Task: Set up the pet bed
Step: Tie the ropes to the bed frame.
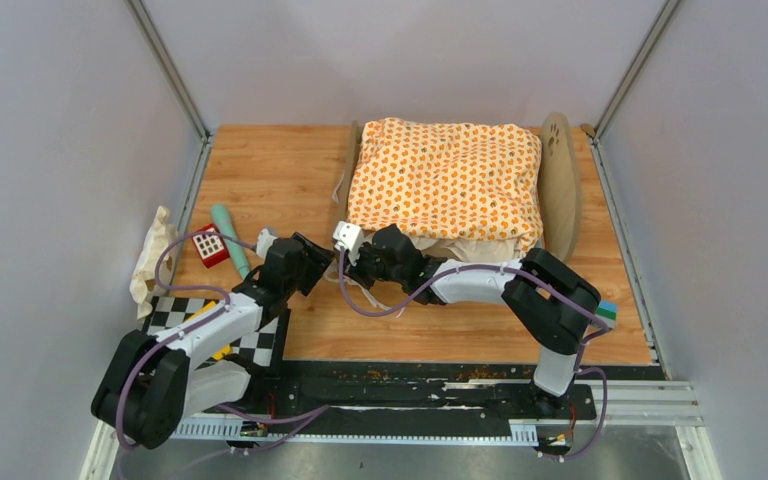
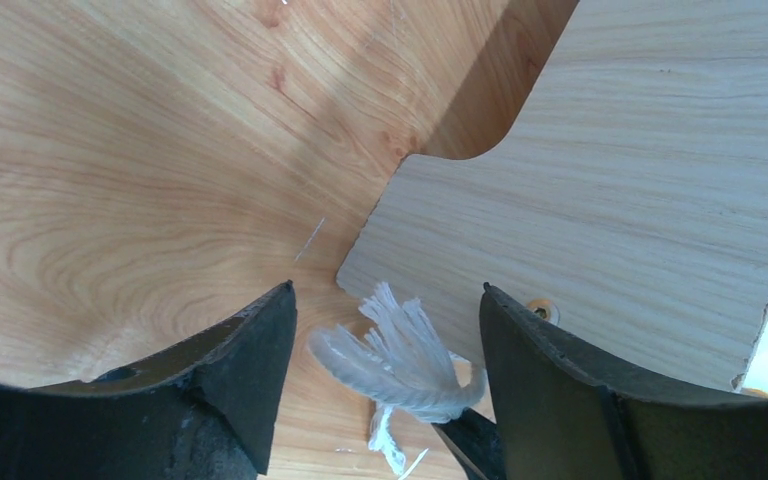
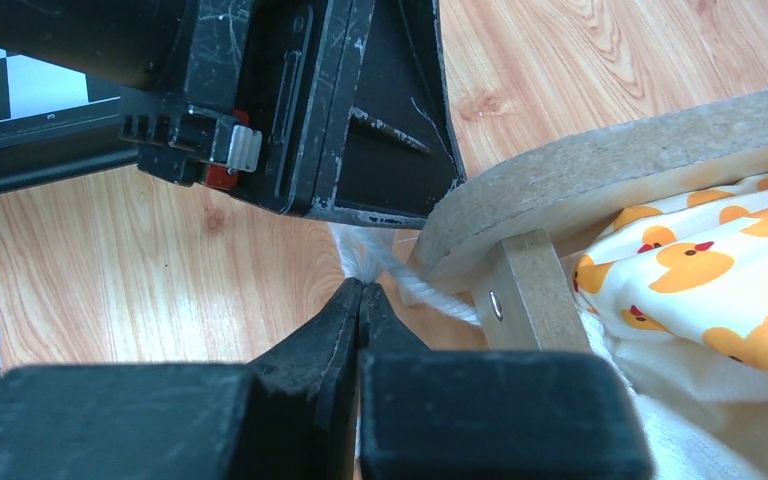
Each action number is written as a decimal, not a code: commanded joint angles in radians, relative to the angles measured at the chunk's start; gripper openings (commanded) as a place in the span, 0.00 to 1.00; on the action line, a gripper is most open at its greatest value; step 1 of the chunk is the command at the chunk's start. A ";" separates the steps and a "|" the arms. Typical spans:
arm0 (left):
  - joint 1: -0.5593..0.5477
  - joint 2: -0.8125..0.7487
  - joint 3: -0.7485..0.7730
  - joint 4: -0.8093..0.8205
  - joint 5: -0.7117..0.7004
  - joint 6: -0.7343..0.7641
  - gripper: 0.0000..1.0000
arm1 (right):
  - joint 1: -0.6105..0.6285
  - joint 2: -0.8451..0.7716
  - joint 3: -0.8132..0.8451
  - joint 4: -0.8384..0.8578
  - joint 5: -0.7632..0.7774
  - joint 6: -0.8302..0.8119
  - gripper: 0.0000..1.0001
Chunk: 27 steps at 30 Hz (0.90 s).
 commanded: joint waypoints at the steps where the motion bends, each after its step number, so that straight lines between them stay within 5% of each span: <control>1: -0.002 0.018 0.025 0.092 0.043 -0.014 0.72 | 0.003 -0.001 0.025 0.012 -0.005 -0.014 0.00; 13: -0.002 0.035 0.004 0.151 0.071 -0.025 0.40 | 0.003 -0.002 0.024 0.010 0.002 -0.014 0.00; 17: -0.003 0.046 0.004 0.169 0.082 -0.028 0.22 | 0.002 -0.004 0.022 0.007 0.005 -0.015 0.00; 20: -0.002 0.047 0.005 0.169 0.082 -0.027 0.00 | 0.002 -0.010 0.020 0.003 0.008 -0.017 0.00; 23: -0.003 0.039 0.007 0.143 0.066 -0.021 0.00 | 0.003 -0.027 0.019 -0.015 0.013 -0.016 0.01; 27: -0.002 0.022 0.005 0.125 0.047 -0.007 0.00 | 0.002 -0.079 -0.011 -0.044 0.041 0.006 0.21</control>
